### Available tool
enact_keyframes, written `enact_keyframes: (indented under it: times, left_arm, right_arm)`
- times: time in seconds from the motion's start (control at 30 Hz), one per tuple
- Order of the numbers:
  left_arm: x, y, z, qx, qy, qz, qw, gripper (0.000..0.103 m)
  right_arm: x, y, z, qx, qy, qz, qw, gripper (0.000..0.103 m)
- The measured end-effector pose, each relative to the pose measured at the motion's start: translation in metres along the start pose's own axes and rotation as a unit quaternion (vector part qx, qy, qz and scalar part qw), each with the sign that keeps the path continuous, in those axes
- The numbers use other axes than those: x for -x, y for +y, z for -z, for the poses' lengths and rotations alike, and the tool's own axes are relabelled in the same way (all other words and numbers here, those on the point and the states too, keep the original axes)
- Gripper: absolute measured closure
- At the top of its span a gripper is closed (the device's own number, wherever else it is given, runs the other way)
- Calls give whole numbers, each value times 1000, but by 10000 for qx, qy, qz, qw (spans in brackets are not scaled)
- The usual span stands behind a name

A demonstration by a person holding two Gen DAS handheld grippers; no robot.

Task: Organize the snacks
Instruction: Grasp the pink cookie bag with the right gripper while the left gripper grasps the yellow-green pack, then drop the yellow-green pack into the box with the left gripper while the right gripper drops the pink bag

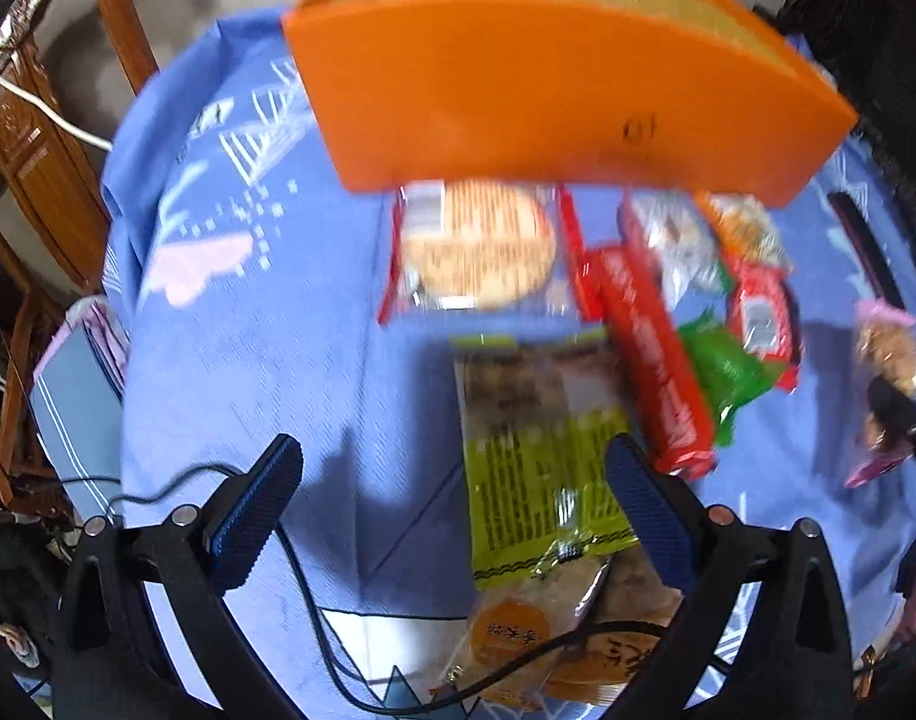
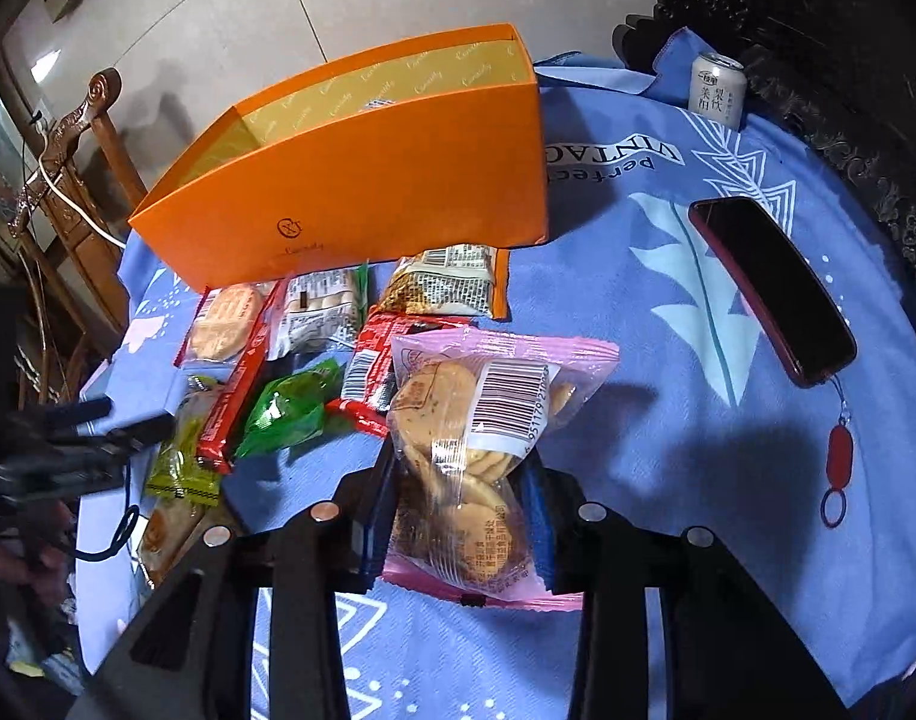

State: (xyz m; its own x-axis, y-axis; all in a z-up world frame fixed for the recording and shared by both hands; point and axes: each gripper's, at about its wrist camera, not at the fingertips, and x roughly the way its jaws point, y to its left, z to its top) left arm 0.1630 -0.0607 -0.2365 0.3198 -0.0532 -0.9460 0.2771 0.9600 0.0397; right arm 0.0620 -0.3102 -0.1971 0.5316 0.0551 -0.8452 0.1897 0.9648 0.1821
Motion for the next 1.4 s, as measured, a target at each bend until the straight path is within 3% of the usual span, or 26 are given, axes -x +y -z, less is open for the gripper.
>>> enact_keyframes:
  times: [0.2, 0.43, 0.47, 0.5, 0.77, 1.07, 1.4]
  left_arm:
    - [-10, -12, -2, -72, 70, 345, 9994, 4]
    - [-32, -33, -6, -328, 337, 297, 9985, 4]
    - [-33, -30, -5, -241, 340, 394, 9984, 8]
    - [-33, -24, -4, -102, 341, 536, 9979, 19]
    - [-30, -14, -7, -53, 265, 671, 9974, 37]
    - [-9, 11, 1, 125, 91, 821, 9965, 39]
    - [31, 9, 8, 147, -310, 848, 9958, 39]
  right_arm:
    - [-3, 2, -1, -14, 40, -33, 10000, 65]
    - [-2, 1, 0, -20, 34, -28, 10000, 65]
    - [-1, 1, 0, -22, 26, -21, 10000, 65]
    - [-1, 0, 0, -22, 25, -21, 10000, 65]
    - [-2, 7, 0, 87, 37, -79, 9999, 65]
    - [3, 12, -2, 205, -47, -97, 9997, 65]
    - [14, 21, -2, 362, -178, -128, 9991, 65]
